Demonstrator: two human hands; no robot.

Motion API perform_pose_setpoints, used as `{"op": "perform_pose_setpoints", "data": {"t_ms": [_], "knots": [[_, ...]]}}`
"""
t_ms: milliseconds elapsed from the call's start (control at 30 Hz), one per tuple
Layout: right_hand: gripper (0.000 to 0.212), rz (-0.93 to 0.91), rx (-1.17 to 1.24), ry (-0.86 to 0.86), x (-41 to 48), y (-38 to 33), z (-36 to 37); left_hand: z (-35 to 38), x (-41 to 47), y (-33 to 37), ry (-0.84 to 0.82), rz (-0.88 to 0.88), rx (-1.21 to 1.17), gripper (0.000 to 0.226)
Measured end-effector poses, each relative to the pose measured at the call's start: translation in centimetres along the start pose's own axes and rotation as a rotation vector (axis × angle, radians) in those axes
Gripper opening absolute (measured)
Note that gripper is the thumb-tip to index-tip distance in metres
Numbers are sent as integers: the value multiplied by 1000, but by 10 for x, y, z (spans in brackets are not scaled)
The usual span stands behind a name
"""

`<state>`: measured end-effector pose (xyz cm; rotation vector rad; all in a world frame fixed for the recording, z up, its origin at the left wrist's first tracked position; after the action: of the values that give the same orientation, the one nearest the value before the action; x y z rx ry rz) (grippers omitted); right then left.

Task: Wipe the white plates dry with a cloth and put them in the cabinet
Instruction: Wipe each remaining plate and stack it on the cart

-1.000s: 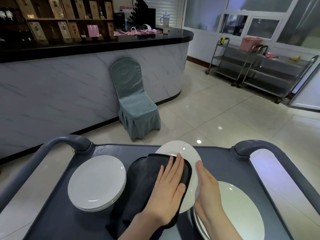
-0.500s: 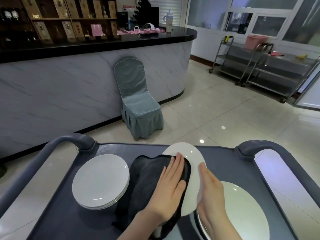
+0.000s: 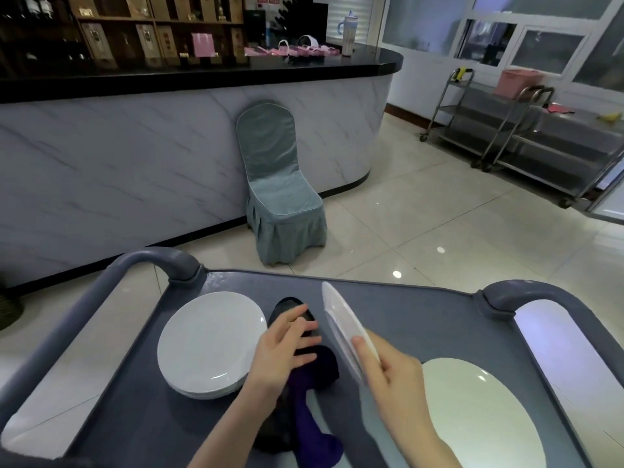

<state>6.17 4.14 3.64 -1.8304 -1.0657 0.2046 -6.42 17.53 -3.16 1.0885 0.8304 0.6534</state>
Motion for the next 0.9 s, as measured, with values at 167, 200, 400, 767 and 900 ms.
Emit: {"op": "perform_pose_setpoints", "data": {"t_ms": [167, 200, 400, 767, 900], "knots": [[29, -463, -362, -86, -15, -45, 47, -33, -5, 19, 118, -55, -181, 26], [30, -532, -402, -112, -17, -51, 57, -43, -6, 15, 156, -71, -201, 26], [57, -468, -498, -584, -10, -46, 122, -101, -8, 1, 270, -88, -298, 35], [32, 525, -55, -270, 20, 54, 148, -204, 7, -31, 396, -126, -299, 42], [35, 609, 84, -166, 15, 57, 169, -222, 14, -30, 391, -102, -149, 39]]}}
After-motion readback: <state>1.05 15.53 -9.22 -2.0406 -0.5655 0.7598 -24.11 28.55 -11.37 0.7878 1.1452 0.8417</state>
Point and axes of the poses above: each hand's wrist, its own x-axis towards the middle knuckle, its own z-axis out of the palm, y = z × x, the point moved 9 cm from there along x, towards the middle knuckle, and after that the axes turned 6 degrees about -x, right-handed, at the moved point
